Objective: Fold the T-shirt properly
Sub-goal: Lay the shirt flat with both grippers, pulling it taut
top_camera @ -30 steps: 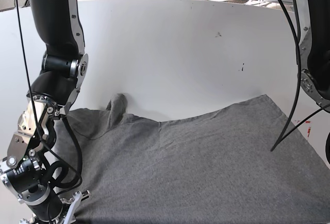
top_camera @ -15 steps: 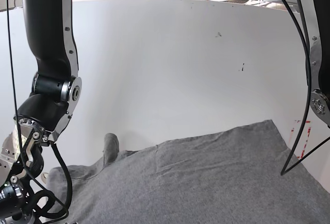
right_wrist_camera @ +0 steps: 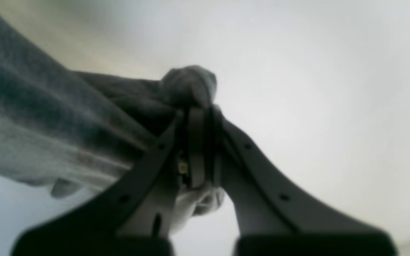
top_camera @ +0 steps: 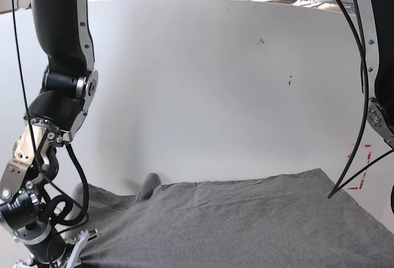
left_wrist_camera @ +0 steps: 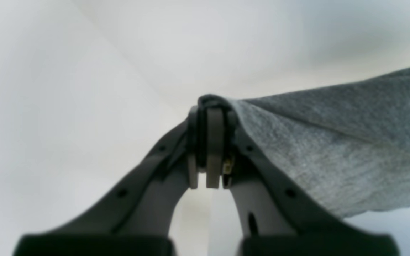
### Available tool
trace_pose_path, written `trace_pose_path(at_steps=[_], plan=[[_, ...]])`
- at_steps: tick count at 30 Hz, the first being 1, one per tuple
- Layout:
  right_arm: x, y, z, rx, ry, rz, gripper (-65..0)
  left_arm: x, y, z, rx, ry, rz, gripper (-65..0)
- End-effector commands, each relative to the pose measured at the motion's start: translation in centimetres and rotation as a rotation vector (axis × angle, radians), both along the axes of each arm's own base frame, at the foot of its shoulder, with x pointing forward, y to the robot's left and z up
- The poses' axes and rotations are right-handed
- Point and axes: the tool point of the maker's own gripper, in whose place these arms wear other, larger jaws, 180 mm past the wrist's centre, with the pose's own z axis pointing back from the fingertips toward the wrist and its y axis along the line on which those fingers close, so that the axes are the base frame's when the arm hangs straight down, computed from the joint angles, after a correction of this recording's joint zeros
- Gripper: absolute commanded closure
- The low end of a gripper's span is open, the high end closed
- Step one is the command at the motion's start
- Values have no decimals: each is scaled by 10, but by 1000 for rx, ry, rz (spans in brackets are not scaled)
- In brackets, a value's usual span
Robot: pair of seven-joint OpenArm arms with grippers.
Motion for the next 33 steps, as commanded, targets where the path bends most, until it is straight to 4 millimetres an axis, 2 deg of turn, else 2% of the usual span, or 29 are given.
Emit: trace_pose_path(at_steps=[1, 7, 9, 12, 19, 20, 21, 25, 33], plan=[[-11, -8, -4, -29, -18, -35, -2, -10, 7, 4, 28, -27, 37, 0], [-32, -1, -60, -50, 72, -25, -2, -23, 18, -51, 12, 54, 78, 0], [-42, 9, -86, -38, 119, -6, -2, -30, 24, -81, 7, 110, 95, 0], [-55, 12, -111, -22, 162, -6, -2, -39, 29, -111, 1, 167, 114, 0], [-86, 8, -165, 44, 272, -41, -2, -76, 44, -183, -17, 313, 175, 0], [-89, 8, -169, 43, 283, -41, -2, -79, 45, -188, -20, 324, 180, 0], [-95, 8, -181, 42, 312, -41, -2, -87, 47, -203, -24, 359, 190, 0], [-110, 9, -203, 40, 368, -42, -2, -108, 55, -230, -28, 427, 220, 0], [-146, 16, -248, 53, 490, -38, -2, -163, 65, -285, -2, 603, 272, 0]])
